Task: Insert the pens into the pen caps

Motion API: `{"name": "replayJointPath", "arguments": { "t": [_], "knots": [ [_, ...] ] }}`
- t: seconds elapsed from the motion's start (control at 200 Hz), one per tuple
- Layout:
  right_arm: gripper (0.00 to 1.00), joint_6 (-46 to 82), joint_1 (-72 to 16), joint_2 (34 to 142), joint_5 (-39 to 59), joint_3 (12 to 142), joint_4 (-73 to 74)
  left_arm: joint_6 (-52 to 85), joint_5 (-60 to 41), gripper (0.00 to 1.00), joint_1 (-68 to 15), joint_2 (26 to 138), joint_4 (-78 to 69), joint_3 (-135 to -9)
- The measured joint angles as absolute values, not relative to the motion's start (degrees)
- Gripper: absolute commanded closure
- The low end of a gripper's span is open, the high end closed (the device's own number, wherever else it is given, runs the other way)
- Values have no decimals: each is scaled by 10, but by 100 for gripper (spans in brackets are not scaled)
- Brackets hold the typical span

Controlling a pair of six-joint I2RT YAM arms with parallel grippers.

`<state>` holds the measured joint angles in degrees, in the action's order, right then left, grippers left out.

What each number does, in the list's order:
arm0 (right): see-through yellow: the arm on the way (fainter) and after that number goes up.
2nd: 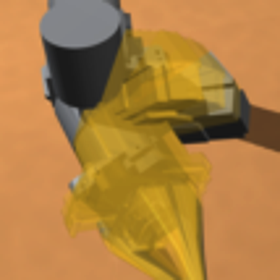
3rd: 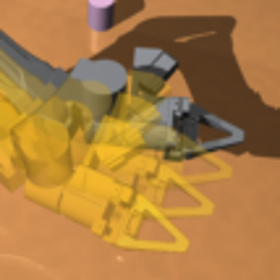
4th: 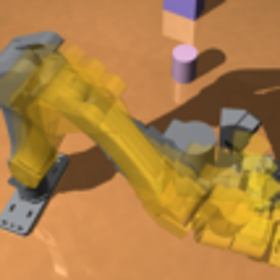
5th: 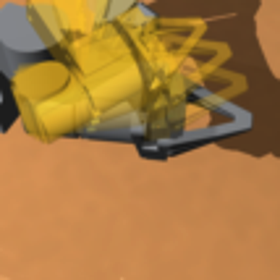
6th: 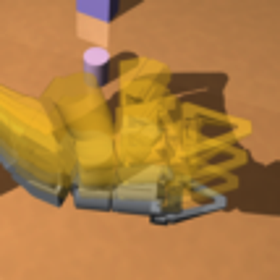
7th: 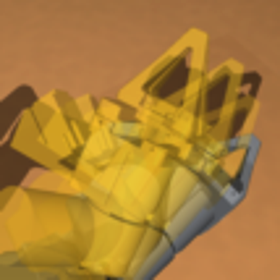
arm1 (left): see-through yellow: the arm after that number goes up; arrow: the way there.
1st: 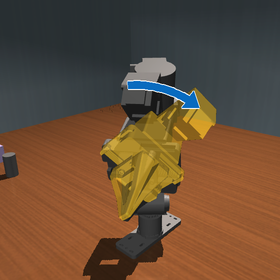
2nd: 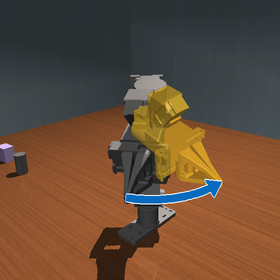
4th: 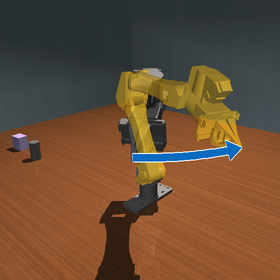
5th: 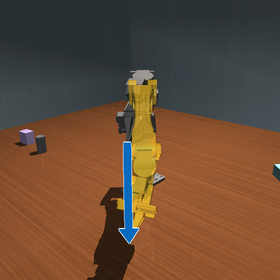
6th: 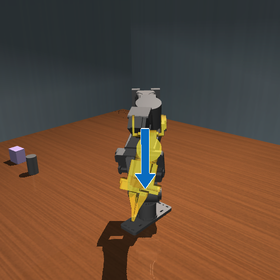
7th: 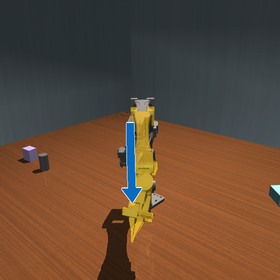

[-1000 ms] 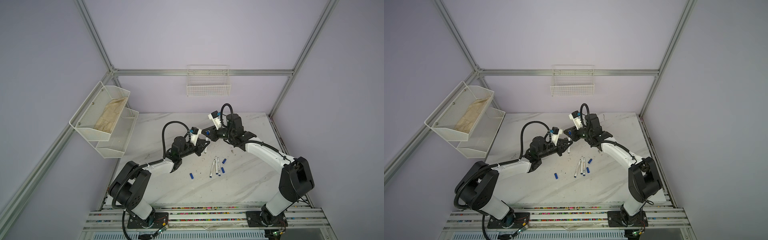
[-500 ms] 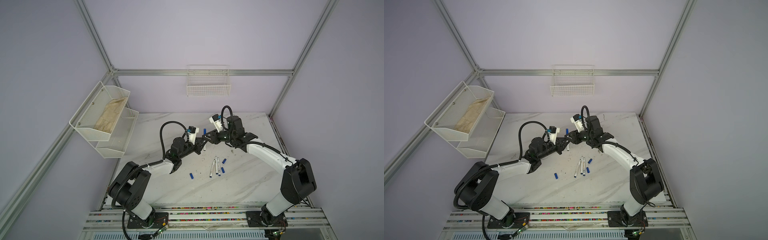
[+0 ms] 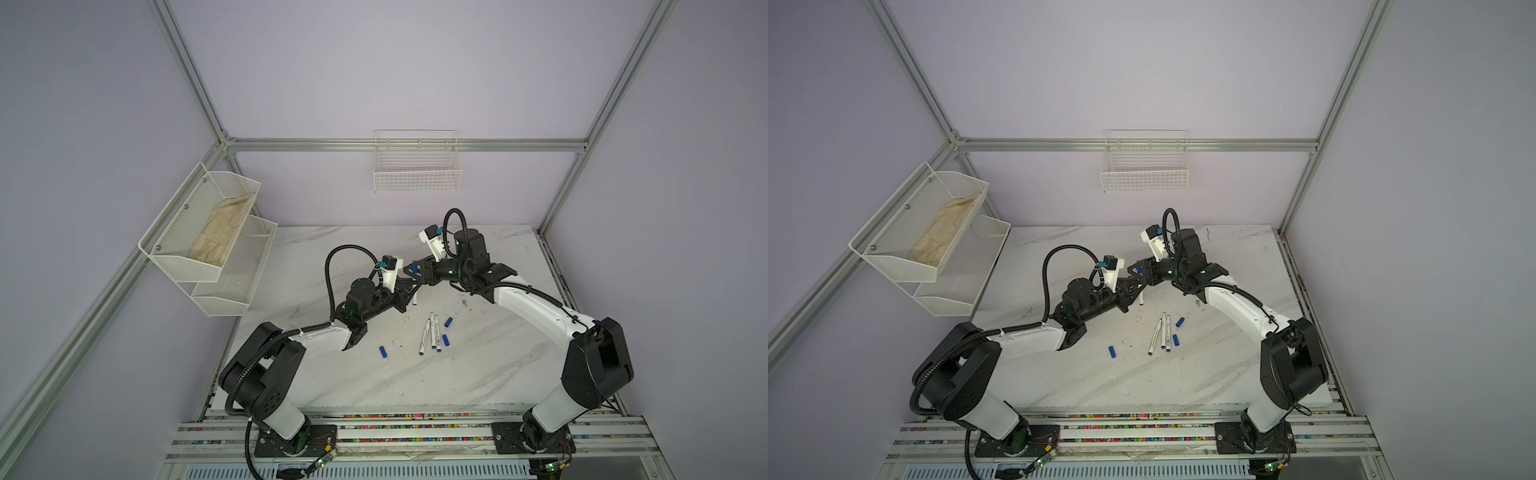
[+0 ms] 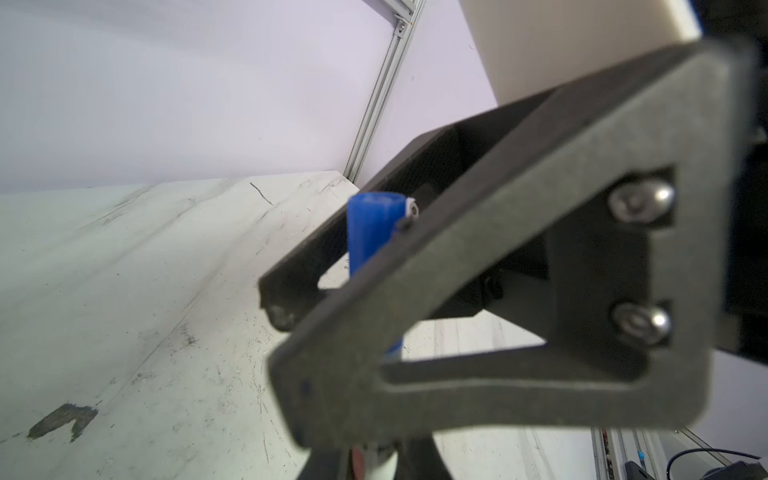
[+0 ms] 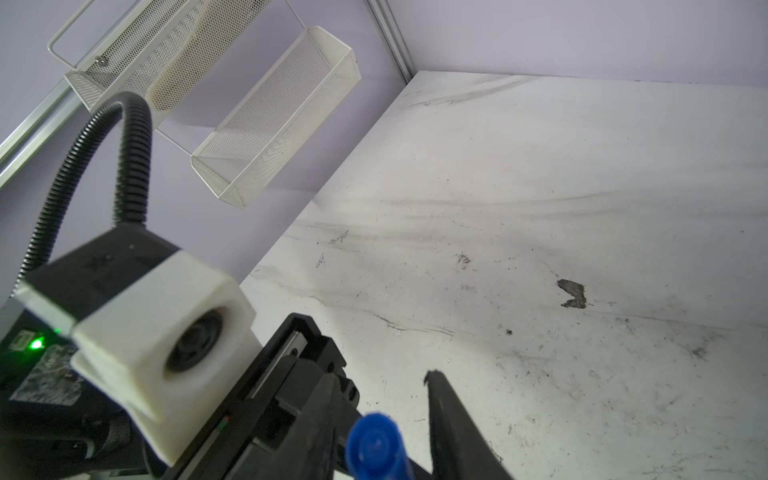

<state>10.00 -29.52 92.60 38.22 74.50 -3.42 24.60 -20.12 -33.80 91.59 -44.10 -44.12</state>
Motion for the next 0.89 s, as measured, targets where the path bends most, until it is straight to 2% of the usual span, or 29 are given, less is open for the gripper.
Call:
{"name": "replayJointPath", "arguments": {
  "t": [0.2,0.385,0.465,0.725,0.895],
  "knots": [
    [66,100,-289,926,382,755,-30,249,-201,100,-339,919,-441,-441],
    [93,111,-288,936,390,754,-16,251,-200,100,-339,919,-441,-441],
    [100,112,-284,936,397,747,-5,255,-196,100,-339,919,-441,-441],
    [100,117,-282,945,404,734,24,261,-172,100,-334,924,-454,-441],
    [100,86,-300,959,340,747,13,270,-194,100,-312,954,-485,-443]
  ]
}}
